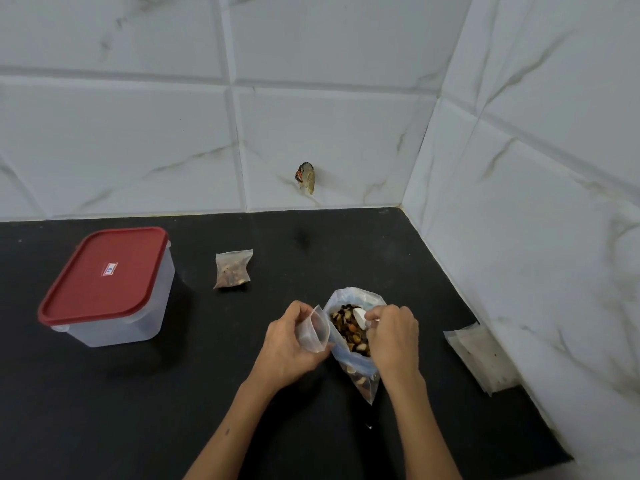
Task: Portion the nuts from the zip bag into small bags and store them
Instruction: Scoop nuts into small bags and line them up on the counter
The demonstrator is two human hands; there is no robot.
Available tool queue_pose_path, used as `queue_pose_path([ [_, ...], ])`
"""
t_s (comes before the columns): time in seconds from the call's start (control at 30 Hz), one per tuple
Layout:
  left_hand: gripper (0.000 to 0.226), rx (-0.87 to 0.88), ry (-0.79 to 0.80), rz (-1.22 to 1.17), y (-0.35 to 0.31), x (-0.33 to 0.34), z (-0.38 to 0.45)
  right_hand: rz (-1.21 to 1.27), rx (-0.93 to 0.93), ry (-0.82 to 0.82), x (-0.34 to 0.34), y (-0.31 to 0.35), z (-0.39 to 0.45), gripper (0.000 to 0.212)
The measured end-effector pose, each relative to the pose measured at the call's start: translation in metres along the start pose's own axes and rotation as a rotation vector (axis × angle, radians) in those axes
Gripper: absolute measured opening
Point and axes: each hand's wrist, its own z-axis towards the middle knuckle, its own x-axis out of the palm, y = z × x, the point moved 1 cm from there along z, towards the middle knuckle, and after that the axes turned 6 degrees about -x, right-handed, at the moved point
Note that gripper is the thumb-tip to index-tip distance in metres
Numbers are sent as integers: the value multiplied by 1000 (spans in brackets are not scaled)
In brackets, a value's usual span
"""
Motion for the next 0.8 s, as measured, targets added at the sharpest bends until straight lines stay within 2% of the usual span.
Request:
queue_pose_path([
  [0.13,43,-35,17,8,1,1,-1,80,1,72,-5,-9,5,18],
  [0.3,45,-58,11,16,3,-3,-1,49,41,-31,-5,-8,2,28],
  [0.5,45,-93,34,49,5,0,-1,55,2,157,-9,-9,8,15],
  [0.7,50,-174,73,95,5,0,1,57,171,130,-4,-8,10,15],
  [0.8,44,-190,85,53,4,3,0,90,213,149,-5,-4,13,8],
])
